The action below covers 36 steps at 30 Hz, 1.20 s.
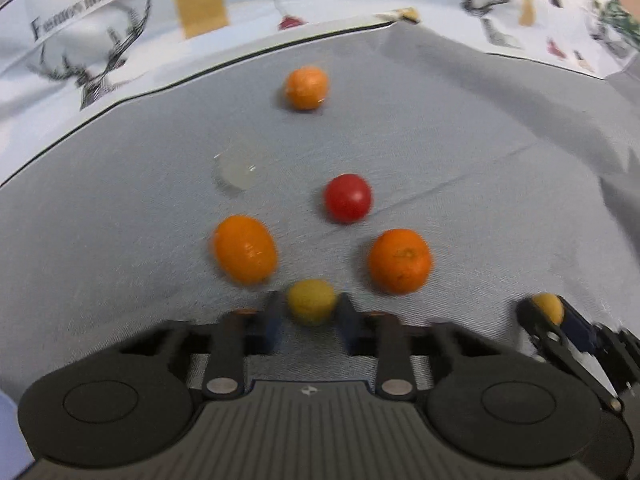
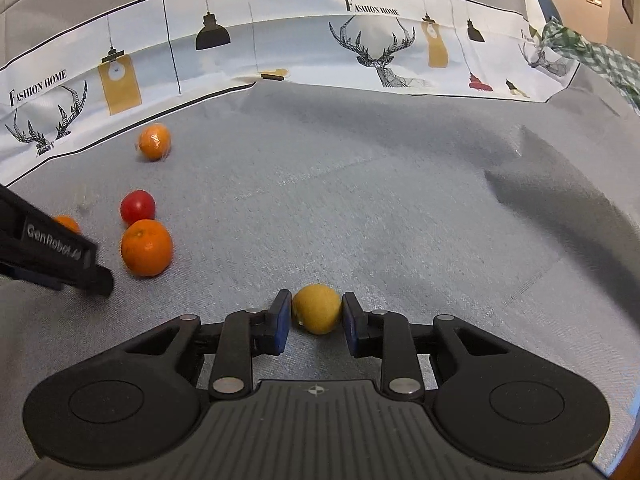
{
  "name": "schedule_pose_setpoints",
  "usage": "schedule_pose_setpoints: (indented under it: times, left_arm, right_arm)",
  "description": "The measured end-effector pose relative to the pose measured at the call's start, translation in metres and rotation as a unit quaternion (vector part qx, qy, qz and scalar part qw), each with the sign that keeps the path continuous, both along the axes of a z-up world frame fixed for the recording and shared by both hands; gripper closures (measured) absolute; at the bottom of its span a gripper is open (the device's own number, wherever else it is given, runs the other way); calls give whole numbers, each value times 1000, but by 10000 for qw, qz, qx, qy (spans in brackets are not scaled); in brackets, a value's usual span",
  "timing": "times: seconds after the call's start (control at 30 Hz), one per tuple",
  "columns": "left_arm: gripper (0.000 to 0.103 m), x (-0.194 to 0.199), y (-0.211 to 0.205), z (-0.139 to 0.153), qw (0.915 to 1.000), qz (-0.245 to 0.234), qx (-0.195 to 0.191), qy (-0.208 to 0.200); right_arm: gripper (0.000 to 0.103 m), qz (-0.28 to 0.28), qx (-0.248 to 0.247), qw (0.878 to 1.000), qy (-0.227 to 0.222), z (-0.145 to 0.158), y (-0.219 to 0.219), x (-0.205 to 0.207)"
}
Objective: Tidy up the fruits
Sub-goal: 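Grasp a yellow-green fruit with the right tool while the left tool grasps another, then carry both yellow-green fruits over the blue plate with both tools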
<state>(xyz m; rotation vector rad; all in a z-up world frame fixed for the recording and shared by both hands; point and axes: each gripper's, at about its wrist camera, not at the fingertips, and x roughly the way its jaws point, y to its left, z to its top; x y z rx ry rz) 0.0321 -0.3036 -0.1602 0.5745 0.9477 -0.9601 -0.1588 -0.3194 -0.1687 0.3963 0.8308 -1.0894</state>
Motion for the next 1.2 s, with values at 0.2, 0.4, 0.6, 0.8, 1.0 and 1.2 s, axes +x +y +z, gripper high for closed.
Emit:
schedule_pose_setpoints:
  times: [0.2,0.4,0.6,0.8,1.0,1.2]
  left_arm:
    - [75,-13,32,20,9999,-91,-50,-7]
    - [75,-34,114,82,9997,94,-12,-226]
    - [75,-53,215,136,9980,479,-17,-412]
    - [75,-71,310,168,9931,976,-76,-638]
    - [75,-87,387,186,9867,1434,-349,-679]
    - [75,-96,430,199,9802,1660,-791,-727]
  right_arm:
    - [75,-85,35,9998,-179,5,1,-5]
    - [75,65,326,9976,-602,42,21,-8]
    - [75,1055,872,9840,-1138,115,98,-28]
    - [75,2124,1095,9608,-1409,181,180,-30]
    - [75,3152,877,9304,-1651,233,243,-7]
    - [75,3625,651,9191,-1401,253,290,-3]
